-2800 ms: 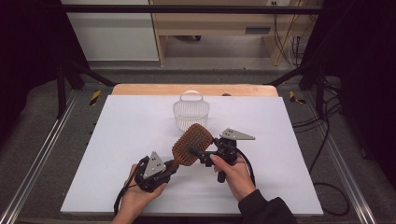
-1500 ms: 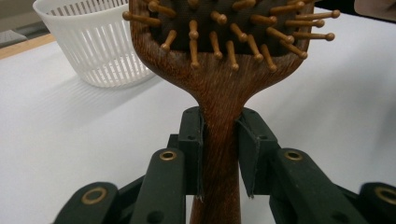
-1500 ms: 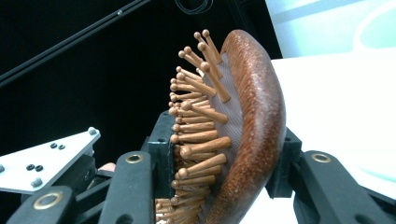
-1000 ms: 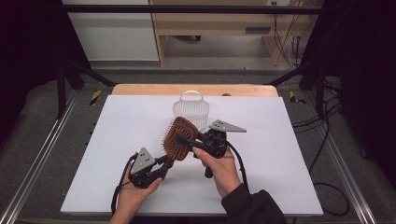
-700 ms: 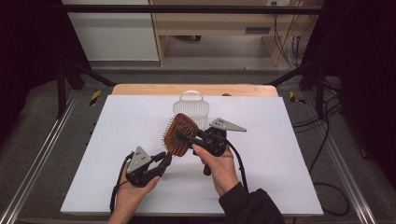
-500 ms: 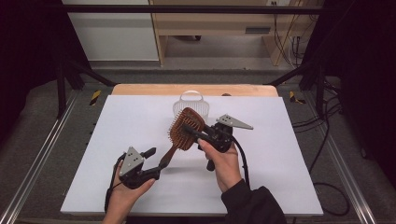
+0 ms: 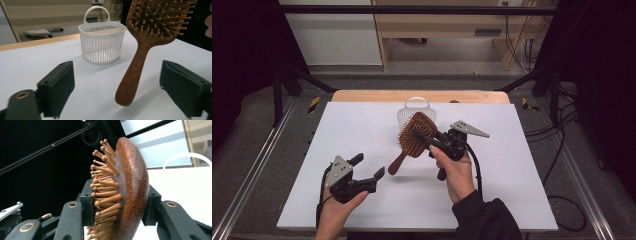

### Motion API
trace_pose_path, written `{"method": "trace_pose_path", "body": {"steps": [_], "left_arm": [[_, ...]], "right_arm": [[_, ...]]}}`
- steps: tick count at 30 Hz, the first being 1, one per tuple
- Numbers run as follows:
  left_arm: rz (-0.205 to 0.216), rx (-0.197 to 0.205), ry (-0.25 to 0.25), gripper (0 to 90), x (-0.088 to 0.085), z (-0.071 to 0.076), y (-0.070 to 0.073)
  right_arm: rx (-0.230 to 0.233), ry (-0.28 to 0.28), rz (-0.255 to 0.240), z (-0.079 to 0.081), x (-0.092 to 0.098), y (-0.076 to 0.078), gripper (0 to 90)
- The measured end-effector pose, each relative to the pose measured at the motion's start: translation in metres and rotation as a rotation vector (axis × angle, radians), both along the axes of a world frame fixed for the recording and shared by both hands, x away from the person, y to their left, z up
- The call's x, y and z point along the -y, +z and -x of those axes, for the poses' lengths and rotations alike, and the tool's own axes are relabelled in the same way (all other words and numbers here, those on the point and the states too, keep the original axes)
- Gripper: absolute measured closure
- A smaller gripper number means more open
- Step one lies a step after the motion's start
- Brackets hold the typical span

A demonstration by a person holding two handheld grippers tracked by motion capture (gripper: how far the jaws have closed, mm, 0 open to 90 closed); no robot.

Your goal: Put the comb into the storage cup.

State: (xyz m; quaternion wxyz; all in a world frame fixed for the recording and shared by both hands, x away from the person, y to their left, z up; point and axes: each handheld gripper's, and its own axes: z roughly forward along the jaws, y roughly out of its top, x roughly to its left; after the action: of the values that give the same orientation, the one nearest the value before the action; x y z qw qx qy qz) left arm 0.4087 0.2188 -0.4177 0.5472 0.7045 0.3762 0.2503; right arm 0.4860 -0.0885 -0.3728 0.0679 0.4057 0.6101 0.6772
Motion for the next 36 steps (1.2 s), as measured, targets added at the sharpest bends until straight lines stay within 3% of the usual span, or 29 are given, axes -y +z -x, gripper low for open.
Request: {"method": "trace_pose_path", "body": {"steps": [6,14,22,36], "left_arm": [[0.025,0.027,0.020,5.3,-0.013,0.005,0.003],[0.045,0.024,0.076,4.3,-0.030,0.000,-0.002],[0.036,0.032,0.126,4.3,-0.039,-0.005,-0.007],[0.005,0.060,0.162,4.3,-0.044,-0.006,-0.010]], "right_arm": [[-0.003,-0.003,0.005,-0.001,0.000,-0.001,55.5],[-0.004,-0.007,-0.004,-0.002,0.002,0.000,55.4],[-0.005,-0.015,-0.004,-0.003,0.005,0.002,55.2],[-0.003,-0.016,-0.010,-0.004,0.004,0.006,55.1]]}}
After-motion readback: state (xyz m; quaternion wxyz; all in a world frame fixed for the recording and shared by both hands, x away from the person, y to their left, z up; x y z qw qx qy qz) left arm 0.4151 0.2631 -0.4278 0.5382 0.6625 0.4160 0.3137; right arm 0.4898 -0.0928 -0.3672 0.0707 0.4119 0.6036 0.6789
